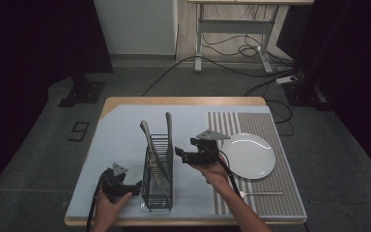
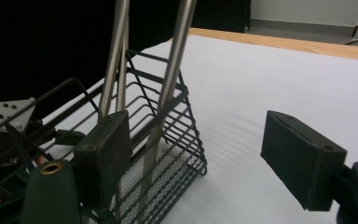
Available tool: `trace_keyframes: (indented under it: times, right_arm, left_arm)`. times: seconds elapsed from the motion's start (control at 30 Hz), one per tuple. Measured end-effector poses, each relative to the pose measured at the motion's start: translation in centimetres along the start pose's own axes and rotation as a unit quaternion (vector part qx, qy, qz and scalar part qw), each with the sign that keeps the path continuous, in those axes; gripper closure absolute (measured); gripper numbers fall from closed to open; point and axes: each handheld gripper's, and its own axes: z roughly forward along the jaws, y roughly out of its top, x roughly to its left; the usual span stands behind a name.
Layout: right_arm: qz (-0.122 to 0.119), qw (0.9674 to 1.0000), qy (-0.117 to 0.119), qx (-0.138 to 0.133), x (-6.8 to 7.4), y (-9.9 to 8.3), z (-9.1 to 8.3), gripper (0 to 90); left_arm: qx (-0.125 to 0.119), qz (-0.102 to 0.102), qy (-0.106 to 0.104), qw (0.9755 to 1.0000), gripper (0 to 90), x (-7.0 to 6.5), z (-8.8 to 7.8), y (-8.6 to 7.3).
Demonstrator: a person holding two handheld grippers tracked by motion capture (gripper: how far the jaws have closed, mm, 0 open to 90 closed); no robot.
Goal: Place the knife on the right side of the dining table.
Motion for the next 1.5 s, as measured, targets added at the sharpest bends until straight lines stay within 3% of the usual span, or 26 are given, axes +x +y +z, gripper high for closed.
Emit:
trace_keyframes:
  times: [0.3, 0.63, 1.03, 1.17, 1.27, 1.33, 1.5]
  right_arm:
    - [0.001, 0.9999, 0.012, -0.009, -0.4, 1.5, 1.1, 29.5]
    - [-0.001, 0.9999, 0.007, -0.009, -0.9, 2.3, 2.6, 32.6]
    - [-0.017, 0.9995, 0.018, -0.021, -0.8, 3.6, 4.8, 39.7]
    - [-0.017, 0.9992, 0.032, -0.020, -0.8, 3.9, 5.6, 47.1]
    - [-0.032, 0.9986, 0.038, -0.020, -0.5, 4.0, 5.9, 62.5]
    - [-0.037, 0.9984, 0.039, -0.020, -0.4, 4.1, 6.0, 67.5]
    - [-0.029, 0.9978, 0.057, -0.016, -0.5, 4.4, 5.9, 76.8]
  left_arm:
    - [0.001, 0.002, 0.000, 1.0000, 0.1, 0.0, 0.0, 0.0]
    - [0.001, 0.002, 0.000, 1.0000, 0.1, 0.0, 0.0, 0.0]
    - [0.000, 0.001, 0.000, 1.0000, 0.1, 0.0, 0.0, 0.0]
    - [0.000, 0.001, 0.000, 1.0000, 0.1, 0.0, 0.0, 0.0]
    - [0.000, 0.001, 0.000, 1.0000, 0.1, 0.0, 0.0, 0.0]
    - [0.000, 0.001, 0.000, 1.0000, 0.1, 0.0, 0.0, 0.0]
    - [0.000, 0.001, 0.000, 1.0000, 0.1, 0.0, 0.0, 0.0]
